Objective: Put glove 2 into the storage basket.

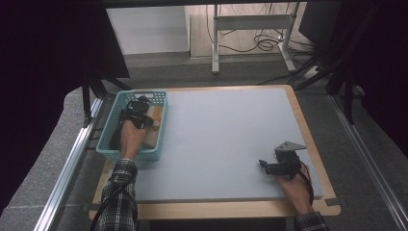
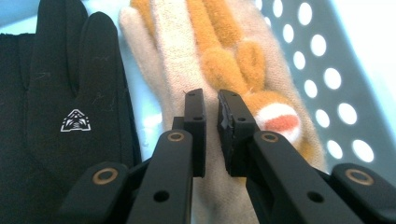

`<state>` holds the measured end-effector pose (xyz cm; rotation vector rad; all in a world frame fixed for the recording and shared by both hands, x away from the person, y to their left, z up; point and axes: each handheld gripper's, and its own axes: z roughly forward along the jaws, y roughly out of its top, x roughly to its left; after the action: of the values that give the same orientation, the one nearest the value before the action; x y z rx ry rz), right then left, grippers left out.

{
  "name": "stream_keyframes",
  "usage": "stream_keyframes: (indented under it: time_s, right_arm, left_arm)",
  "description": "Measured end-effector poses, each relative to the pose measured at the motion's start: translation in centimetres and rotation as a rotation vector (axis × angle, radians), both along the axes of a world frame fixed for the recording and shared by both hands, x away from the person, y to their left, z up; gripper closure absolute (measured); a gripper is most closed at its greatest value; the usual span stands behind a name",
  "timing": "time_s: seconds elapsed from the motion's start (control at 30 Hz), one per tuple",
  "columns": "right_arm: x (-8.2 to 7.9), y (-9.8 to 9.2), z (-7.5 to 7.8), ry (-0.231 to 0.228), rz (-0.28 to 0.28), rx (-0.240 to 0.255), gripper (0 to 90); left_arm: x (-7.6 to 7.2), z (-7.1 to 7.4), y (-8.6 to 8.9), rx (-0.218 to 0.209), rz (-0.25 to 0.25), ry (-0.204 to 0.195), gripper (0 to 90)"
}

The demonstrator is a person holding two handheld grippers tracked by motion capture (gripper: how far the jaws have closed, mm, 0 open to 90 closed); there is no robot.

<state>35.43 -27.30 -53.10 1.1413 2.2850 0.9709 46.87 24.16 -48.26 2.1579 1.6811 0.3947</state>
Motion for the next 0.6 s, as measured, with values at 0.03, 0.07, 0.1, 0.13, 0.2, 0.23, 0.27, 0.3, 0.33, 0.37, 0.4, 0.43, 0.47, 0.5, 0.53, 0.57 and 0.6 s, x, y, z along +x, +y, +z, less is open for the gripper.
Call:
stream_keyframes:
  time_s: [0.03,0.07,0.1,0.13,0.2,0.23,0.27,0.3,0.33,0.37,0.4,0.43,0.47,0.5,0.53,0.57,0.6]
  right_arm:
    - [0.0,0.0,0.0,0.000,0.000,0.000,19.3]
    - [0.0,0.0,0.0,0.000,0.000,-0.001,19.3]
    - [0.0,0.0,0.0,0.000,0.000,0.000,19.3]
    - [0.0,0.0,0.0,-0.001,0.000,0.000,19.3]
    - [0.0,0.0,0.0,0.000,0.000,0.000,19.3]
    - [0.0,0.0,0.0,0.000,0.000,0.000,19.3]
    - [0.0,0.0,0.0,0.000,0.000,0.000,19.3]
    - [0.0,0.0,0.0,0.000,0.000,0.000,19.3]
    - [0.0,0.0,0.0,0.000,0.000,0.000,19.3]
    - [0.0,0.0,0.0,0.000,0.000,0.000,19.3]
    - [0.0,0.0,0.0,0.000,0.000,0.000,19.3]
    - [0.0,0.0,0.0,0.000,0.000,0.000,19.3]
    - [0.0,0.0,0.0,0.000,0.000,0.000,19.3]
    - [0.0,0.0,0.0,0.000,0.000,0.000,19.3]
    - [0.0,0.0,0.0,0.000,0.000,0.000,19.3]
    - [0.0,0.0,0.0,0.000,0.000,0.000,19.3]
    - [0.0,0.0,0.0,0.001,-0.001,0.001,19.3]
  left_arm:
    - [0.0,-0.1,0.2,-0.012,0.004,0.000,82.2]
    - [0.0,-0.2,0.5,-0.020,0.010,0.000,82.0]
    - [0.0,-0.3,0.7,-0.028,0.014,-0.001,81.7]
    - [-0.1,-0.4,0.8,-0.036,0.016,-0.006,81.3]
    - [-0.2,-0.4,1.0,-0.029,0.017,-0.016,79.6]
    - [-0.2,-0.3,1.0,-0.026,0.017,-0.018,78.3]
    - [-0.3,-0.3,1.1,-0.015,0.017,-0.025,76.3]
    - [-0.4,-0.2,1.1,-0.006,0.020,-0.032,72.9]
    - [-0.4,-0.1,1.2,0.001,0.024,-0.037,69.8]
    - [-0.5,0.0,1.3,0.007,0.030,-0.044,66.9]
    - [-0.5,0.0,1.5,0.006,0.033,-0.052,65.0]
    - [-0.6,0.1,1.6,0.003,0.037,-0.056,64.0]
    - [-0.7,0.2,1.7,-0.002,0.039,-0.061,62.6]
    - [-0.8,0.2,1.8,-0.005,0.042,-0.064,61.9]
    - [-0.9,0.3,2.0,-0.006,0.045,-0.069,61.0]
    - [-0.9,0.4,2.0,-0.007,0.047,-0.073,60.2]
    - [-1.0,0.5,2.1,-0.008,0.049,-0.078,59.5]
